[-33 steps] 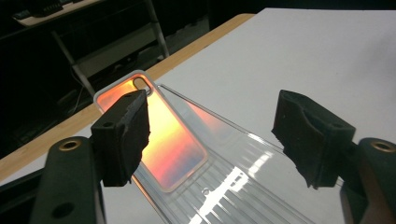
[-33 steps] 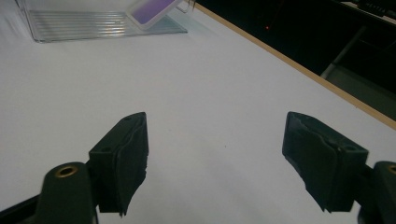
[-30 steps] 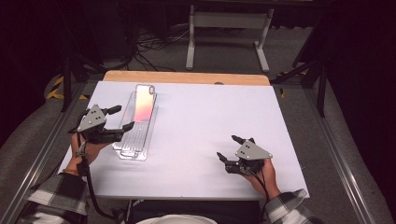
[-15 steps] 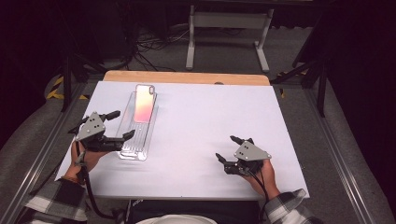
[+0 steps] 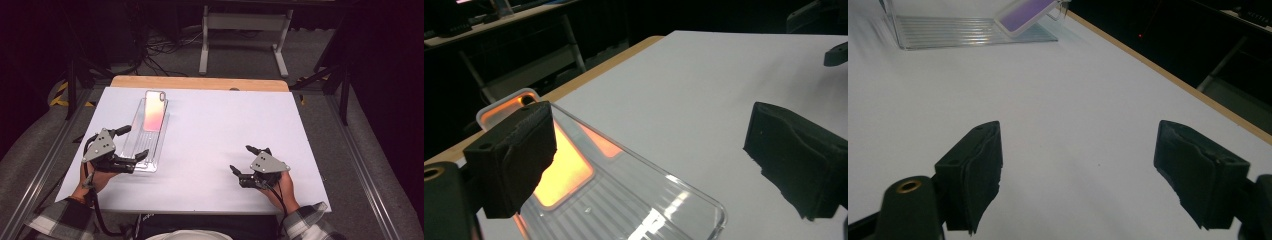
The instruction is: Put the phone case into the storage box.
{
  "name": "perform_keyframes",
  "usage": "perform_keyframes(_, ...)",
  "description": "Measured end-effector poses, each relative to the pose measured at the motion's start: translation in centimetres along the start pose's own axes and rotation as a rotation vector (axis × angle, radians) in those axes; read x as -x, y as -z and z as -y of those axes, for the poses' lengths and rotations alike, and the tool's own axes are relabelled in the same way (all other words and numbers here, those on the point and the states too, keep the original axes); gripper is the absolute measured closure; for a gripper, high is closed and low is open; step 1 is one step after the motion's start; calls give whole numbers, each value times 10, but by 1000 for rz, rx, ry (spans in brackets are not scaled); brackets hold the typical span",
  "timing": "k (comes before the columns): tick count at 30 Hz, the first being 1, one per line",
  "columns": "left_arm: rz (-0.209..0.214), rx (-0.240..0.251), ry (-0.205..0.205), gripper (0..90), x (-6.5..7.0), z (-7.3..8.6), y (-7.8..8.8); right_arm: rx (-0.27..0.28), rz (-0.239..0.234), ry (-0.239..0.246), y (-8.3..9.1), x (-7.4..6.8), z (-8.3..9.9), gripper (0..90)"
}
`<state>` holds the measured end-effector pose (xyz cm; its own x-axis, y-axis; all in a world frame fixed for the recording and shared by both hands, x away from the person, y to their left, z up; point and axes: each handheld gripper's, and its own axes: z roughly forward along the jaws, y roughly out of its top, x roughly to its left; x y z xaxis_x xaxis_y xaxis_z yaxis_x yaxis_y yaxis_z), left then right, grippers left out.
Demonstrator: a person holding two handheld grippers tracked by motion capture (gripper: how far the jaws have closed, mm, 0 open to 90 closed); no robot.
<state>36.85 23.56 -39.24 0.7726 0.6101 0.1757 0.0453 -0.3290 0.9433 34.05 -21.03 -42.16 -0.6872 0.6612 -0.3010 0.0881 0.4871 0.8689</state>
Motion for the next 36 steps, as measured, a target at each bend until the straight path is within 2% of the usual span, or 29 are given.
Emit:
perform_keyframes(6, 18, 8, -9, 56, 9, -1, -4, 6, -1, -7, 2, 0, 0, 181)
perform_keyframes(11, 37, -1, -30, 43, 20, 0, -10, 24, 1, -16, 5, 1, 0, 150)
perform_keyframes(15, 55, -8, -29, 38, 28, 2, -13, 30, -6, -24, 5, 1, -1, 131)
perform_keyframes(18, 51, -11, -40, 24, 32, 2, -15, 32, -12, -19, 5, 0, -1, 129)
perform_keyframes(25, 91, -15, -56, 14, 44, 4, -21, 35, -28, -15, 5, -3, -1, 126)
perform_keyframes(31, 91, -6, -45, 6, 48, 10, -26, 29, -49, -15, 8, -7, 1, 129)
perform_keyframes(36, 96, -6, -86, 6, 58, 13, -30, 25, -65, -2, 8, -13, 1, 124)
